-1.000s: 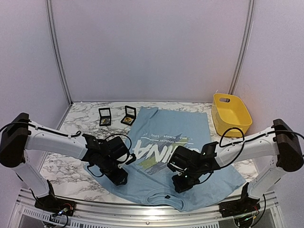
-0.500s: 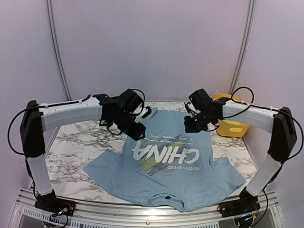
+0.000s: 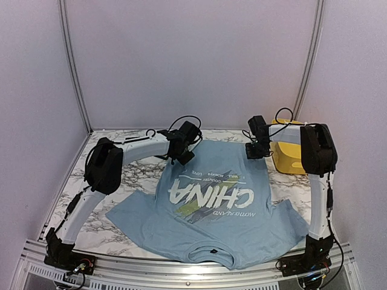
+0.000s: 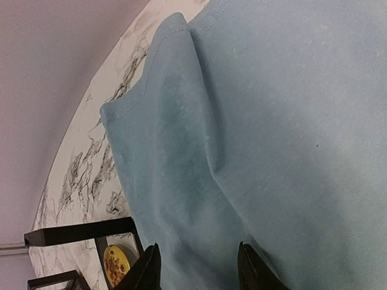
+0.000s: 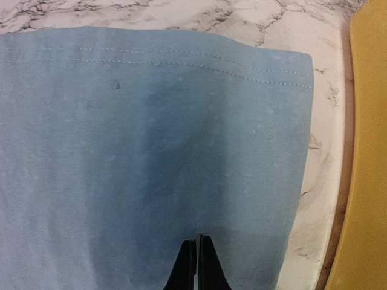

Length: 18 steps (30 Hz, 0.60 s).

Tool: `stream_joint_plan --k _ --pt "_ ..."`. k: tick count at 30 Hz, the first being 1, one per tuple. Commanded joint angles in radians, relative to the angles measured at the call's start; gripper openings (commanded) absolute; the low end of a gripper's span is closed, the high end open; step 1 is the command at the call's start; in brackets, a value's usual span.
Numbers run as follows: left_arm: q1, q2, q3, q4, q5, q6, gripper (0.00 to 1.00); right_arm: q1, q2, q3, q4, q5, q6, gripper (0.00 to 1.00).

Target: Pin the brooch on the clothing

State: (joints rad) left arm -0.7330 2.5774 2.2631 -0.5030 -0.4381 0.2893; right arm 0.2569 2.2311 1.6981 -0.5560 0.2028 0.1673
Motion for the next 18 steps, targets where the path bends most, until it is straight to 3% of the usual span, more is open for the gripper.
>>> stream_joint_plan --k 1,7,18 --pt "0.002 0.05 0.044 0.139 -0.151 0.115 0.45 -0.017 0.045 0.054 -0.005 0.08 -0.032 0.0" --pt "0.026 0.074 0.004 0.142 -0.163 0.071 0.45 -0.054 0.057 0.046 -0.017 0.133 -0.051 0.0" --pt "0.076 0.064 -0.048 0.134 -0.139 0.004 0.45 -0.098 0.076 0.08 -0.019 0.1 -0.103 0.0"
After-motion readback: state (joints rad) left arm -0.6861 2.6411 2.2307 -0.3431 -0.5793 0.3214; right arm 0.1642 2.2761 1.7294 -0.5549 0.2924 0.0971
